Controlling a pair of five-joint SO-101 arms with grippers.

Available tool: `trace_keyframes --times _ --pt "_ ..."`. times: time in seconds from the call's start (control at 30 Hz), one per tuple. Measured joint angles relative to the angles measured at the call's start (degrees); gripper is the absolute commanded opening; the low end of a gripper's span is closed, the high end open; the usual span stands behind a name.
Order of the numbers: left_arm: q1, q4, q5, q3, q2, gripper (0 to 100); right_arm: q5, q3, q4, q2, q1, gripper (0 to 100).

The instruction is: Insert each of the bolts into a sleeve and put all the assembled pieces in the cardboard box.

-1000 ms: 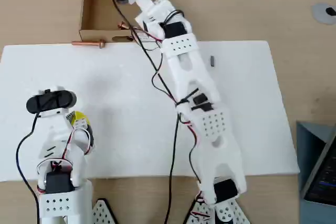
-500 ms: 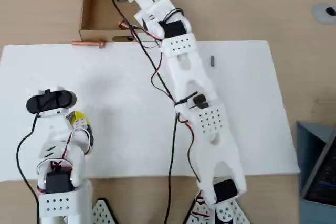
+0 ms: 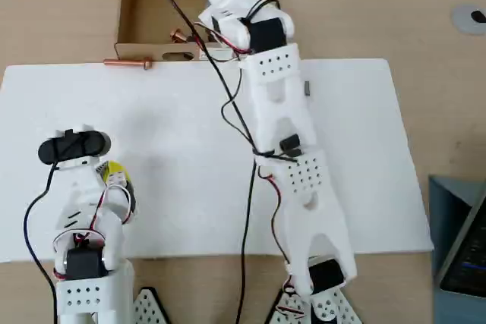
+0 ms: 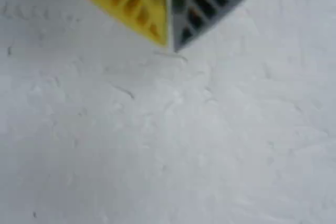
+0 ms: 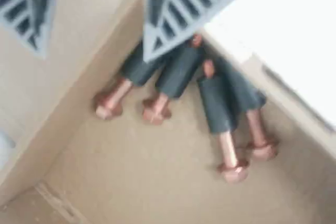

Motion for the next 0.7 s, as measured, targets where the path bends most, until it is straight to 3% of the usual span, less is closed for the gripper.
trace_keyframes --times 0.5,0.7 --pt "0.0 0.0 0.0 0.0 0.0 0 0.0 -2.7 23.3 -5.1 0.4 14.1" --pt "0.0 0.0 0.0 0.0 0.0 0 0.0 -1.4 24.0 -12.8 1.8 14.1"
